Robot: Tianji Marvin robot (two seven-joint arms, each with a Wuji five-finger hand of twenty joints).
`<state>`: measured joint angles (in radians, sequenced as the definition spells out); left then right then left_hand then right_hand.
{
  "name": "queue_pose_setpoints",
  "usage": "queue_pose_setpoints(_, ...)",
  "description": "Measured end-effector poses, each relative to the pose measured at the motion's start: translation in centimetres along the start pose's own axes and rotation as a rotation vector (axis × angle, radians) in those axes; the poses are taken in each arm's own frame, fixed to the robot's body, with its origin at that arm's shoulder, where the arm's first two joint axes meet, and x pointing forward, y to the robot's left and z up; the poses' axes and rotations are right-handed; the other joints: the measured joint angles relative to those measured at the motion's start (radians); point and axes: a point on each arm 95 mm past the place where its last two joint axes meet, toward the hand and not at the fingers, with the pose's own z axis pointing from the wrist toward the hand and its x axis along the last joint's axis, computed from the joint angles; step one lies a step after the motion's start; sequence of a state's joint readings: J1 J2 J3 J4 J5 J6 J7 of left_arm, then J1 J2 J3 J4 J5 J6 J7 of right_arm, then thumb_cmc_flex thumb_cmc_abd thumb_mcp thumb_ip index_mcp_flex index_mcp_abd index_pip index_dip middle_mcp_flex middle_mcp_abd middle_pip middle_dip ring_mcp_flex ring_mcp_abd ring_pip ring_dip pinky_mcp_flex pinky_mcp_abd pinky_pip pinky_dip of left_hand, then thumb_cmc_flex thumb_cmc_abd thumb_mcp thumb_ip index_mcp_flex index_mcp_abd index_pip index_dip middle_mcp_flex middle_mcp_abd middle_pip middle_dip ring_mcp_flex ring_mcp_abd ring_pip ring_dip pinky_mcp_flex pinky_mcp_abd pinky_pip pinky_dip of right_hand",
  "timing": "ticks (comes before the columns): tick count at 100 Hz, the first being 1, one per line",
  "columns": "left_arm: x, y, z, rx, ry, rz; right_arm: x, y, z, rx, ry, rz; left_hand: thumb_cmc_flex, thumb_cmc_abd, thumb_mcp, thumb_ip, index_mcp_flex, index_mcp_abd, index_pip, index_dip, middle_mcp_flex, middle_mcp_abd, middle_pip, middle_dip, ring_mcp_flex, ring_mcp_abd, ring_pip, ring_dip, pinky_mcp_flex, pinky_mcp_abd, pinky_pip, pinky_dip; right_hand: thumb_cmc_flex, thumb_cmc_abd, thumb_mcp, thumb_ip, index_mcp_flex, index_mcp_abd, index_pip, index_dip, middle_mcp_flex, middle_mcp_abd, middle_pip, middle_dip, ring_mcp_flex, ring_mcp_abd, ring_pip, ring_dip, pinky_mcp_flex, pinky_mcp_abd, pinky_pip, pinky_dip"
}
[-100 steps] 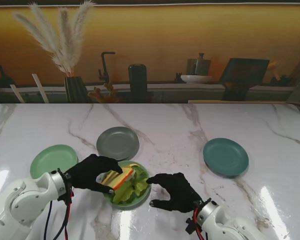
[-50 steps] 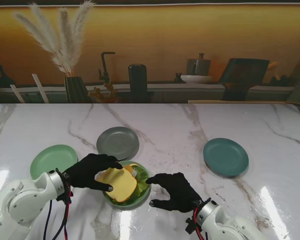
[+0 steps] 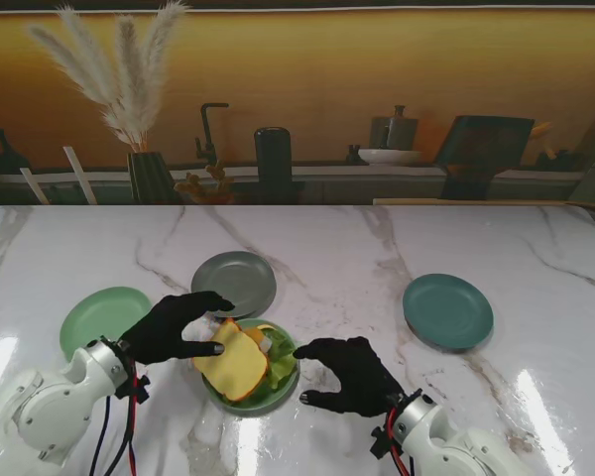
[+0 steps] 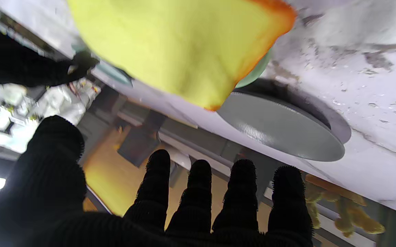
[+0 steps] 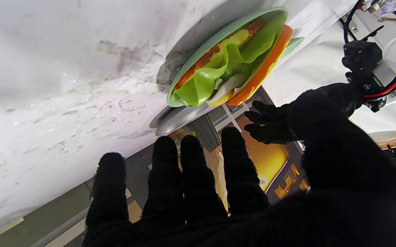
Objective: Prepare sandwich (Bread, lettuce, and egg)
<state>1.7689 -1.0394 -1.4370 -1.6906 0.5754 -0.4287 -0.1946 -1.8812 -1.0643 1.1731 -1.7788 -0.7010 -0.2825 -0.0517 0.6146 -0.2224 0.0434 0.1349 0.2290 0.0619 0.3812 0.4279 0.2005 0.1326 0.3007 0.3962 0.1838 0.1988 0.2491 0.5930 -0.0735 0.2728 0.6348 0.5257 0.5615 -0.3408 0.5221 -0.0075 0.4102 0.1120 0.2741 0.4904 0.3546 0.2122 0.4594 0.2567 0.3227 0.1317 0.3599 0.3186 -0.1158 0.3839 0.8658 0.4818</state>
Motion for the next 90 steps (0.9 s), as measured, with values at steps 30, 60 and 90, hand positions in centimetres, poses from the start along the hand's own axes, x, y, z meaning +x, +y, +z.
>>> queue_pose_setpoints(30, 1.6, -0.7, 0.1, 0.139, 0.019, -0.095, -0.6, 2.5, 0.0, -0.092, -0.029, -0.078, 0.000, 0.000, 0.000, 0.000, 0.027, 0.017, -0.042, -0.075, 0.026, 0.012, -0.016, -0.093, 0.012, 0.001, -0.039, -0.122, 0.012, -0.049, -0.048, -0.208, 0.000, 0.000, 0.000, 0.000, 0.000, 0.003, 0.000, 0.000, -0.001, 0.000, -0.001, 0.000, 0.000, -0.002, 0.000, 0.000, 0.045, 0.000, 0.011, 0.000)
queue_pose_setpoints(60, 1.5, -0.9, 0.4, 0.200, -0.011, -0.109, -1.7, 4.9, 0.2, -0.178, -0.089, -0.111, 0.031, -0.002, 0.003, 0.000, 0.038, 0.010, -0.029, -0.070, 0.047, 0.016, -0.018, -0.104, 0.024, 0.001, -0.036, -0.144, 0.012, 0.011, -0.014, -0.203, -0.014, 0.000, -0.001, 0.000, -0.022, 0.005, -0.026, -0.011, -0.001, 0.000, -0.098, -0.038, 0.001, -0.002, -0.047, -0.014, 0.076, -0.004, 0.011, 0.000)
queue_pose_setpoints(90, 0.8, 0.2, 0.8, 0.180, -0.040, -0.119, -3.5, 6.7, -0.2, -0.266, -0.161, -0.141, 0.031, -0.002, 0.004, 0.000, 0.038, 0.010, -0.015, -0.063, 0.066, 0.016, -0.012, -0.104, 0.040, 0.001, -0.036, -0.133, 0.011, 0.012, -0.012, -0.192, -0.024, 0.000, -0.001, 0.000, -0.026, 0.005, -0.028, -0.019, -0.001, 0.000, -0.103, -0.040, 0.001, -0.002, -0.055, -0.024, 0.084, -0.009, 0.009, 0.000)
